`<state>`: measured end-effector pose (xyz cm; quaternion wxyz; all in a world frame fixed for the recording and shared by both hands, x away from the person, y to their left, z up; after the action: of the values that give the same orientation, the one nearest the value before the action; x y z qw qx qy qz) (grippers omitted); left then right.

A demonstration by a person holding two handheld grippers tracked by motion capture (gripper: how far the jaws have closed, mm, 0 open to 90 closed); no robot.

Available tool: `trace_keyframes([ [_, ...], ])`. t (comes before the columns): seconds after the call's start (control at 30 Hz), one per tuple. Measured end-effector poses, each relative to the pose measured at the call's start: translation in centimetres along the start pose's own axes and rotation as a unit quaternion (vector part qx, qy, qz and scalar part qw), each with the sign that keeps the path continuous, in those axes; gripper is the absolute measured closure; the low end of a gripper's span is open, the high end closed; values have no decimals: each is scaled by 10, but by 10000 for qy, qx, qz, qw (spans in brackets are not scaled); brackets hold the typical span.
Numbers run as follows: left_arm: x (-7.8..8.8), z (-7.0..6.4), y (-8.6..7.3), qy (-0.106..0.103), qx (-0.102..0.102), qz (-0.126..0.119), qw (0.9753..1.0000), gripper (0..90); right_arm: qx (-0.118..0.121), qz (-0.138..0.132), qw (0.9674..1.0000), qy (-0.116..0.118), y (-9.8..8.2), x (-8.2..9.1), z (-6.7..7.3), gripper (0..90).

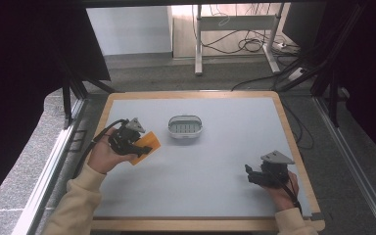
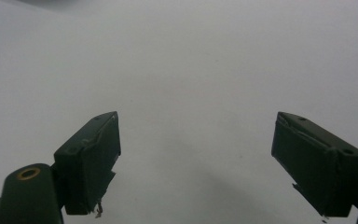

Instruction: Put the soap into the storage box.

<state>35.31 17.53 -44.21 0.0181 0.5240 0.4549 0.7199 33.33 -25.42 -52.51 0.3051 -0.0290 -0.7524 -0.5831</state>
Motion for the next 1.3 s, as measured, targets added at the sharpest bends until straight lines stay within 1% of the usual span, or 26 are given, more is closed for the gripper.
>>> trace_keyframes([
  [0.07,-1,0,1,-10,27,-23,10000,619,-1,1,10000,3,0,0,0,158],
  [0.2,-2,0,4,22,-45,-7,10000,619,-16,0,10000,16,0,0,0,158],
  [0.3,-2,-1,7,-1,-60,-33,10000,619,-18,-2,10000,30,0,0,0,158],
  [0.33,-2,-1,8,-1,-105,-8,9999,619,-18,0,10000,30,0,0,0,158],
  [0.53,-3,-1,14,4,-142,-4,9999,619,-25,-6,10000,20,0,0,-1,158],
  [0.9,-3,-1,23,23,-157,-49,9999,619,-33,-3,10000,14,0,1,-1,159],
  [1.1,-5,0,24,-4,-125,-91,9999,619,-25,0,10000,15,0,1,-1,159],
  [1.3,-6,3,26,28,-110,-84,9999,619,-27,19,10000,15,0,1,-1,159],
])
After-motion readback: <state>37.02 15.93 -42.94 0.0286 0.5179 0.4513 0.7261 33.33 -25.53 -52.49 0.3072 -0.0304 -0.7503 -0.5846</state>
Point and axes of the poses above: each handheld gripper's, and its own axes: x roughly backward along the jaws, y roughly out of its top, z roughly to its left, the point moved 3 cm from there along -x, roughly forward along the jaws, and after that the axes turned 8 degrees about -z, right-handed, at the moved point
